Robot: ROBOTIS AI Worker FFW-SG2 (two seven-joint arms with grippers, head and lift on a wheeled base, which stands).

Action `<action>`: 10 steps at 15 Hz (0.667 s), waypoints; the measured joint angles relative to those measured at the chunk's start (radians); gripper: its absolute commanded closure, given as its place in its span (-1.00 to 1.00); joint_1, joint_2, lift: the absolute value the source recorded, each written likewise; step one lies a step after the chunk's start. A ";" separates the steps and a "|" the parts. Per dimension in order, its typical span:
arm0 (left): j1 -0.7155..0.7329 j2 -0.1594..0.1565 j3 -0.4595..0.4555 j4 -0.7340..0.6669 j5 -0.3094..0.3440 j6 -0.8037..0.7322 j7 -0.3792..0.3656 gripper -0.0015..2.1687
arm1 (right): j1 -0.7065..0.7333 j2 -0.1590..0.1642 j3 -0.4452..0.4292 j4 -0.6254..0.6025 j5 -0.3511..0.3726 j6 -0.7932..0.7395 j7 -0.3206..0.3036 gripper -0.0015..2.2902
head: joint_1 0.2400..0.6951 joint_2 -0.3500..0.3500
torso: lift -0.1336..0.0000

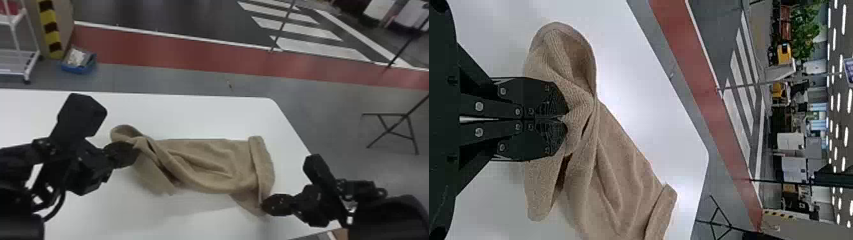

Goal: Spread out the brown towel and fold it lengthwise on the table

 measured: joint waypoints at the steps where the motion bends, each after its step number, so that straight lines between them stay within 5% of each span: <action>1: -0.004 0.000 0.010 0.000 0.003 -0.002 0.001 0.66 | -0.010 -0.001 -0.027 0.006 -0.011 -0.005 0.000 0.56 | 1.00 -1.00 | -0.86; 4: -0.027 0.000 0.066 0.000 0.025 -0.004 0.002 0.66 | -0.093 -0.026 -0.142 0.036 -0.057 -0.006 -0.005 0.56 | 1.00 -1.00 | -0.86; 10: -0.048 0.000 0.203 -0.013 0.080 0.018 -0.013 0.63 | -0.210 -0.088 -0.241 0.095 -0.051 -0.031 -0.039 0.56 | 1.00 -1.00 | -0.86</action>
